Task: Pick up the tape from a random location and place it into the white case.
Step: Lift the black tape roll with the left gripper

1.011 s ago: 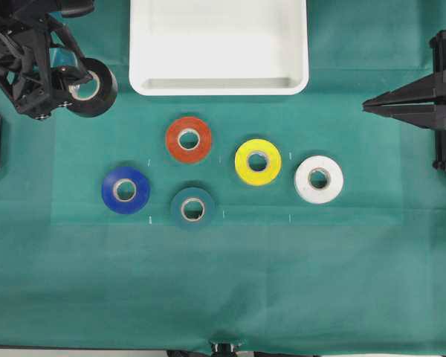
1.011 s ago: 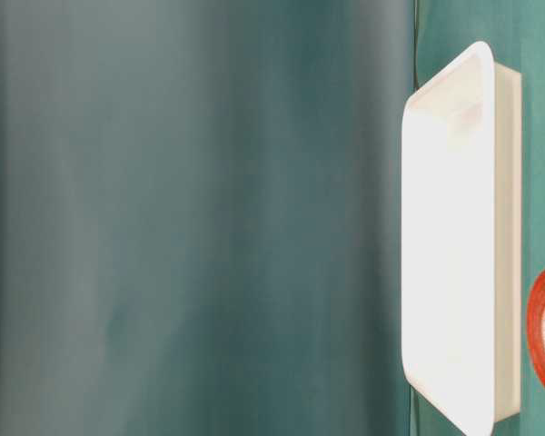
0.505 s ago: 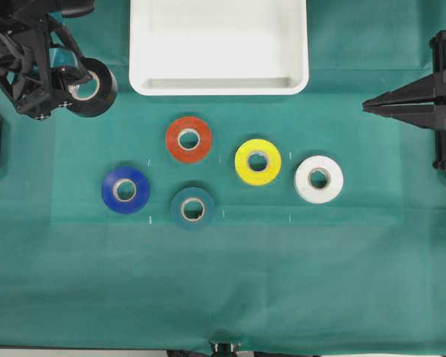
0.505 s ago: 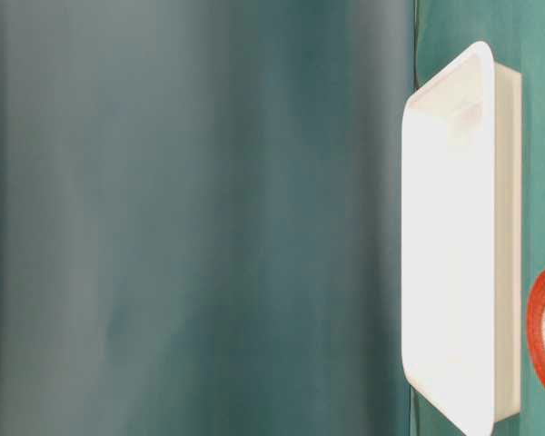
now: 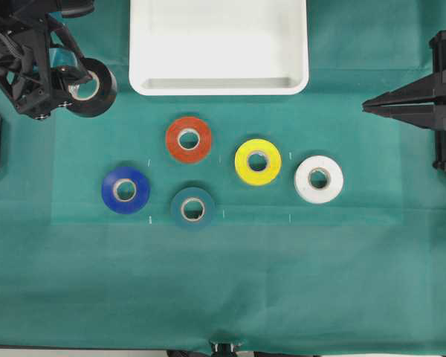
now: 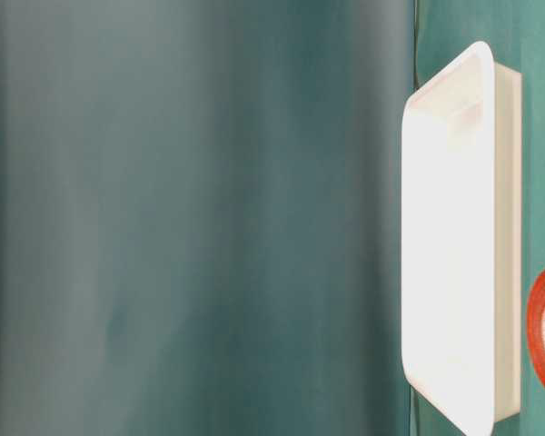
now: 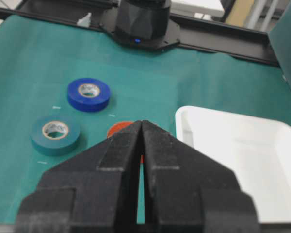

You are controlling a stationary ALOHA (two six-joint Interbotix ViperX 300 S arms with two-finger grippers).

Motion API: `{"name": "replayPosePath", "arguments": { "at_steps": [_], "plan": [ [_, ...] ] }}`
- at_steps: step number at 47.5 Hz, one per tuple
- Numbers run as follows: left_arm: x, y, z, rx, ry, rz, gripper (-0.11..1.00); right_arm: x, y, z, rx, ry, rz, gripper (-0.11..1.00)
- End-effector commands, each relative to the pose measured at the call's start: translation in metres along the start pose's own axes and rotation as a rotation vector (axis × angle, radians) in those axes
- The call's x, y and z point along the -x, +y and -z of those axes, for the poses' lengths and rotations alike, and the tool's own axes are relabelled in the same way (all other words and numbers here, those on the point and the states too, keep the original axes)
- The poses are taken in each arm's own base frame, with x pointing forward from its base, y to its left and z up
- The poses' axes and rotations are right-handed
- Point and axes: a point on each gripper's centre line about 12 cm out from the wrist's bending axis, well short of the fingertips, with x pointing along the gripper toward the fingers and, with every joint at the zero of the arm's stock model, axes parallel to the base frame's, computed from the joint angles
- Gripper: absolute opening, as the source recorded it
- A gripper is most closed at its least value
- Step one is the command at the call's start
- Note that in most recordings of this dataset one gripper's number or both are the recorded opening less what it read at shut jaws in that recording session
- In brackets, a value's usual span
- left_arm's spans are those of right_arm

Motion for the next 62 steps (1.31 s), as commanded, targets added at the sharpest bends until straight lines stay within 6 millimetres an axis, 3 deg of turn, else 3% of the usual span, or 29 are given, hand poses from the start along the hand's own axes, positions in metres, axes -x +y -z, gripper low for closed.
{"name": "replayPosePath", "arguments": {
  "at_steps": [1, 17, 51, 62],
  "plan": [
    [0.011, -0.001, -0.005, -0.002, -0.038, 0.007, 0.20, -0.001, 0.000, -0.011, 0.000, -0.026, -0.001, 0.00],
    [0.011, 0.003, -0.005, 0.007, -0.040, -0.004, 0.20, -0.001, 0.000, -0.011, 0.000, -0.026, -0.001, 0.00],
    [0.019, 0.087, -0.013, 0.095, -0.062, -0.153, 0.20, -0.002, 0.000, -0.010, 0.000, -0.021, 0.000, 0.00],
    [0.021, 0.095, -0.013, 0.106, -0.063, -0.166, 0.20, -0.002, 0.000, -0.010, 0.000, -0.021, 0.000, 0.00]
  ]
}}
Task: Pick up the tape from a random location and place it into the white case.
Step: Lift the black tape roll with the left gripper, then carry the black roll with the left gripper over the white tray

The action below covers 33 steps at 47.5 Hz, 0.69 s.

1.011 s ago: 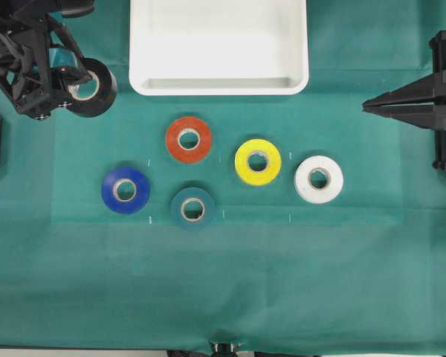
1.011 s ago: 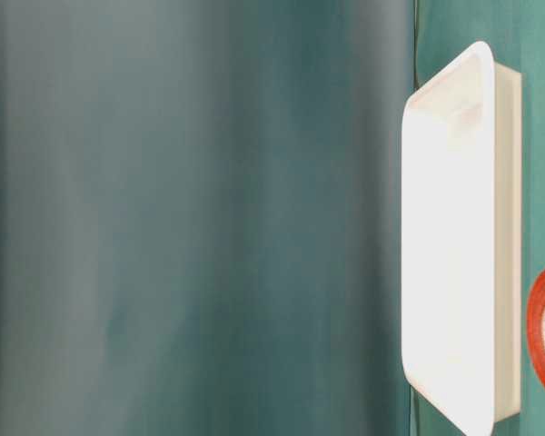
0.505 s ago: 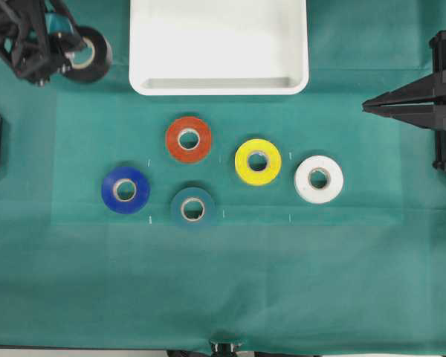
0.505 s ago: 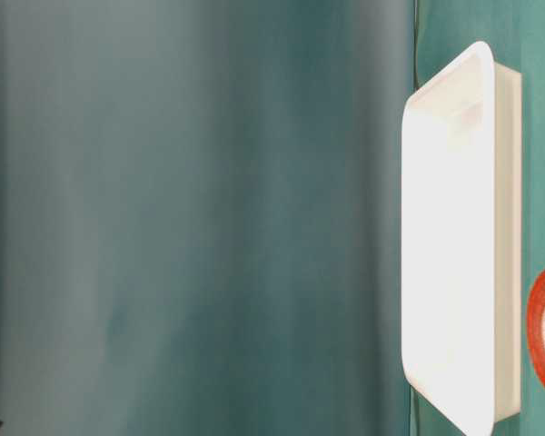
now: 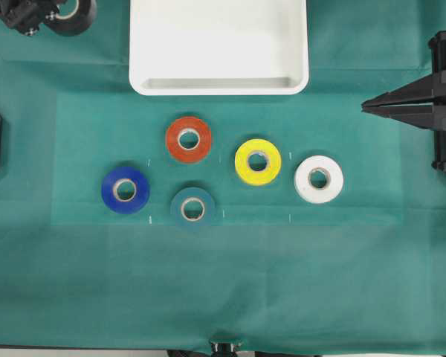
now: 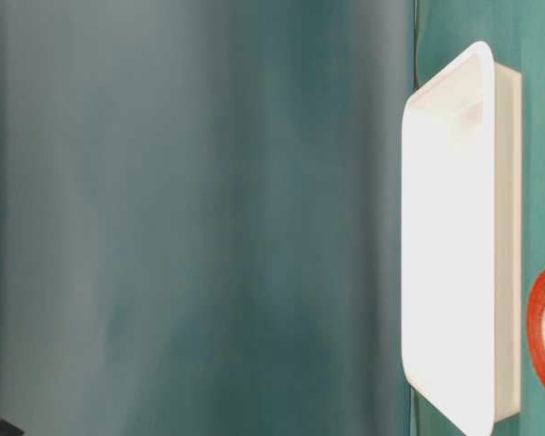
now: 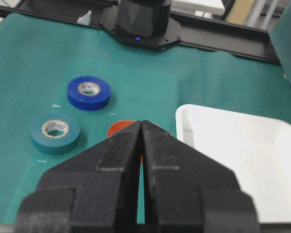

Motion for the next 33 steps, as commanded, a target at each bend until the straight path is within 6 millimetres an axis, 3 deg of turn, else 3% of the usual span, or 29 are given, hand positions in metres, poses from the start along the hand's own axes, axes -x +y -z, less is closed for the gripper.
{"name": "replayPosePath", "arguments": {
  "at_steps": [1, 16, 33],
  "plan": [
    [0.011, 0.001, -0.007, 0.001, -0.040, -0.002, 0.20, -0.001, 0.000, -0.010, 0.002, -0.025, -0.001, 0.00],
    [0.000, 0.000, -0.012, -0.001, -0.017, 0.001, 0.20, -0.001, 0.000, -0.011, 0.003, -0.026, -0.001, 0.00],
    [-0.018, -0.021, -0.053, -0.068, -0.028, 0.030, 0.20, -0.001, 0.000, -0.009, 0.003, -0.014, -0.001, 0.00]
  ]
}}
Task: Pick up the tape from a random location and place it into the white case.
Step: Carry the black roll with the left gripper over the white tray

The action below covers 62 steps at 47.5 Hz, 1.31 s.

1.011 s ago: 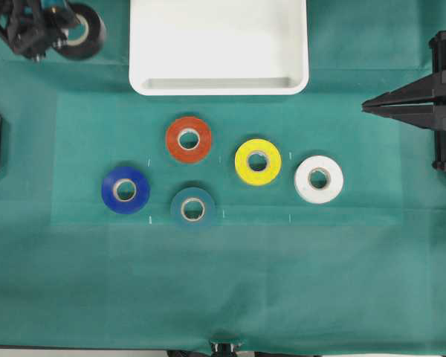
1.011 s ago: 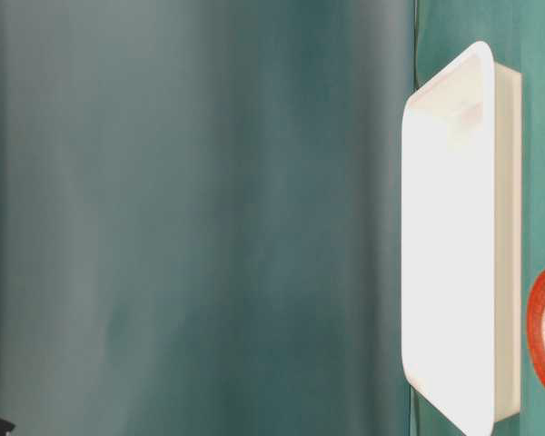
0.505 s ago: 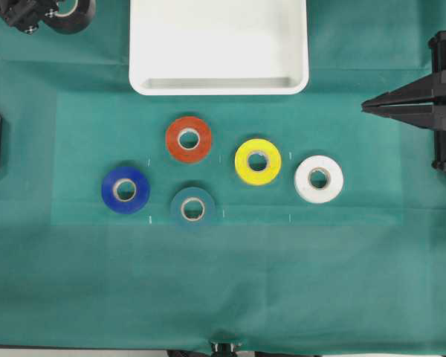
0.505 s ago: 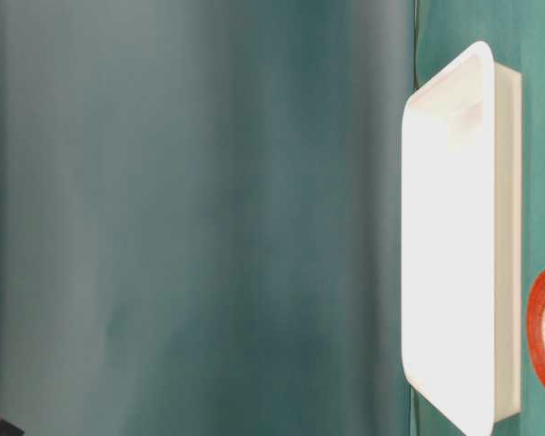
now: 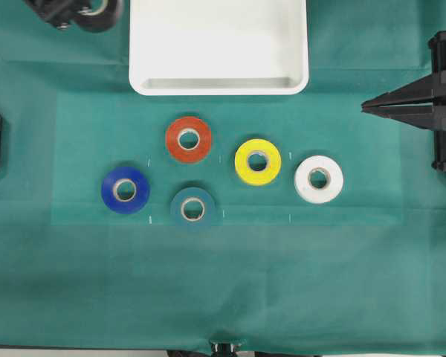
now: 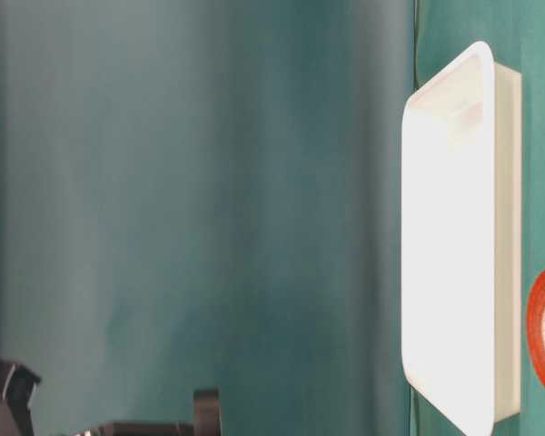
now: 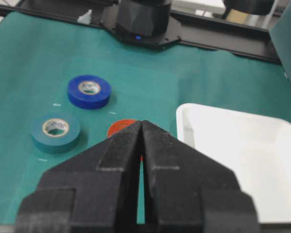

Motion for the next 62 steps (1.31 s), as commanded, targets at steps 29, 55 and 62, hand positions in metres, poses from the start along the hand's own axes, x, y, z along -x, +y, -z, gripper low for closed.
{"name": "replayPosePath", "arguments": {
  "at_steps": [29, 55, 62],
  "plan": [
    [-0.016, -0.031, -0.107, -0.179, -0.117, 0.028, 0.20, -0.001, 0.000, -0.011, 0.003, -0.018, 0.000, 0.00],
    [-0.026, -0.041, -0.126, -0.241, -0.119, 0.036, 0.20, -0.001, 0.000, -0.010, 0.000, -0.018, 0.000, 0.00],
    [-0.026, -0.041, -0.125, -0.241, -0.118, 0.036, 0.20, -0.001, 0.000, -0.010, 0.000, -0.017, 0.000, 0.00]
  ]
}}
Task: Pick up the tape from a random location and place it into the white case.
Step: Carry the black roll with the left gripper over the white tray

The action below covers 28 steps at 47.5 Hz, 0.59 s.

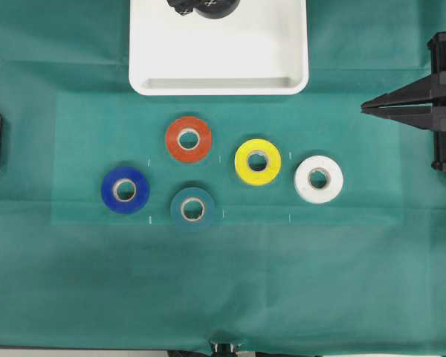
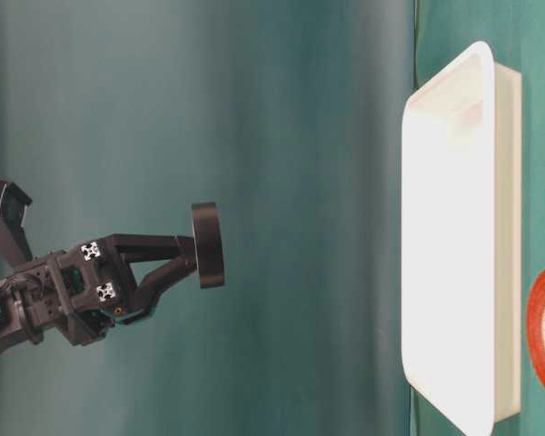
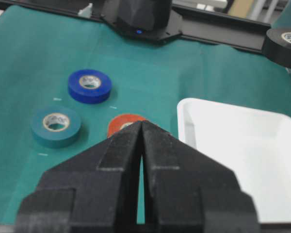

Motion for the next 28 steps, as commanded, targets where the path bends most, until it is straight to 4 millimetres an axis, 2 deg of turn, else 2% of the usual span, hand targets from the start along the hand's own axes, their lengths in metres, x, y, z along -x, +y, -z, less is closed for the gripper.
{"name": "replayPosePath", "arguments": {
  "at_steps": [1, 28],
  "plan": [
    [0.0166, 0.0011, -0.0064, 0.000, -0.047, -0.008, 0.20, -0.0012, -0.0002, -0.0119, 0.002, -0.029, 0.000, 0.00],
    [0.0171, 0.0007, -0.0040, 0.002, -0.036, -0.006, 0.20, -0.0011, -0.0002, -0.0121, -0.002, -0.031, 0.001, 0.00]
  ]
}}
